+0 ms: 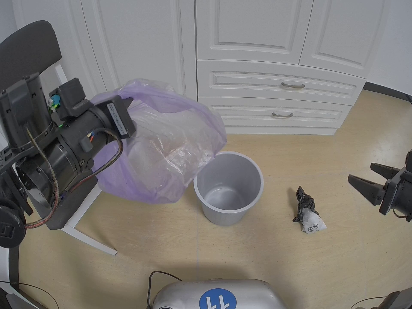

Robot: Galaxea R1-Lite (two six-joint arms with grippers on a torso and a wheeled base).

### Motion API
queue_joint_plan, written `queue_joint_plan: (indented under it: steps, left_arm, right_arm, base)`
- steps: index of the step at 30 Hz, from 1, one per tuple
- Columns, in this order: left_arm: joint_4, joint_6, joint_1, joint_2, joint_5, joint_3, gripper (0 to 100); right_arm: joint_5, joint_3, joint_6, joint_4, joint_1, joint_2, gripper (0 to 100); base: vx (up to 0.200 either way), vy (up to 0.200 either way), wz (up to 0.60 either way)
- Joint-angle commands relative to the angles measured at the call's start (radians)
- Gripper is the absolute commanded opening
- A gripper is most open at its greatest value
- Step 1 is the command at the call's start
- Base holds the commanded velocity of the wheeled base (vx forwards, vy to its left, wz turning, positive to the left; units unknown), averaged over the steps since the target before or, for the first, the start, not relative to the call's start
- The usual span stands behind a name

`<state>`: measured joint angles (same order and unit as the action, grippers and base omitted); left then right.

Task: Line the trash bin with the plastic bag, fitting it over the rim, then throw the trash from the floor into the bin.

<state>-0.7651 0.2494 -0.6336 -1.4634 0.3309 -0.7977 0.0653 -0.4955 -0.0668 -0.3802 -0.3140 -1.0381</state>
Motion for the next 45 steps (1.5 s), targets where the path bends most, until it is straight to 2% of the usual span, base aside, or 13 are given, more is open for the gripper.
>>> queue_joint_plan:
  steps: [1, 7, 16, 23, 26, 27, 28, 29, 35, 36, 39, 42, 45]
  left_arm:
    - [-0.002, 0.074, -0.089, -0.008, -0.003, -0.069, 0]
    - [-0.011, 0.082, -0.11, -0.002, -0.003, -0.078, 0]
    - [-0.016, 0.079, -0.135, 0.009, 0.0, -0.064, 0]
    - [-0.031, 0.082, -0.14, 0.015, 0.0, -0.029, 0]
    - [-0.04, 0.117, -0.132, 0.018, -0.015, -0.012, 0]
    - [-0.04, 0.117, -0.132, 0.018, -0.015, -0.012, 0]
    - [-0.039, 0.149, -0.132, 0.018, -0.052, -0.025, 0]
    - [-0.037, 0.159, -0.132, 0.023, -0.064, -0.02, 0]
    - [-0.036, 0.14, -0.146, 0.015, -0.07, -0.048, 0]
    - [-0.034, 0.123, -0.164, 0.015, -0.067, -0.046, 0]
    - [-0.036, 0.044, -0.221, 0.021, -0.055, -0.005, 0]
    - [-0.042, 0.024, -0.189, 0.023, -0.069, -0.002, 0]
    - [-0.04, 0.019, -0.205, 0.018, -0.056, -0.023, 0]
  right_arm:
    - [-0.047, 0.043, -0.016, -0.026, -0.125, -0.051, 100]
    - [-0.088, 0.083, -0.045, -0.08, -0.214, -0.12, 100]
    - [-0.09, 0.161, -0.054, -0.201, -0.261, -0.234, 100]
    - [-0.079, 0.244, -0.064, -0.207, -0.257, -0.254, 100]
    - [-0.073, 0.269, -0.162, -0.215, -0.247, -0.307, 100]
    - [-0.073, 0.269, -0.162, -0.215, -0.247, -0.307, 100]
    - [-0.064, 0.276, -0.222, -0.23, -0.257, -0.333, 100]
    - [-0.062, 0.281, -0.232, -0.236, -0.263, -0.347, 100]
    - [-0.068, 0.305, -0.206, -0.252, -0.298, -0.356, 100]
    - [-0.081, 0.33, -0.149, -0.256, -0.396, -0.37, 100]
    - [-0.117, 0.367, -0.133, -0.27, -0.462, -0.376, 100]
    - [-0.119, 0.345, -0.134, -0.327, -0.408, -0.392, 100]
    - [-0.128, 0.273, -0.102, -0.355, -0.41, -0.45, 100]
  base:
    - [0.0, 0.0, 0.0]
    - [0.0, 0.0, 0.0]
    - [0.0, 0.0, 0.0]
    - [0.0, 0.0, 0.0]
    - [0.0, 0.0, 0.0]
    - [0.0, 0.0, 0.0]
    - [0.0, 0.0, 0.0]
    - [0.0, 0.0, 0.0]
    - [0.0, 0.0, 0.0]
    - [0.0, 0.0, 0.0]
    - [0.0, 0.0, 0.0]
    - [0.0, 0.0, 0.0]
    - [0.0, 0.0, 0.0]
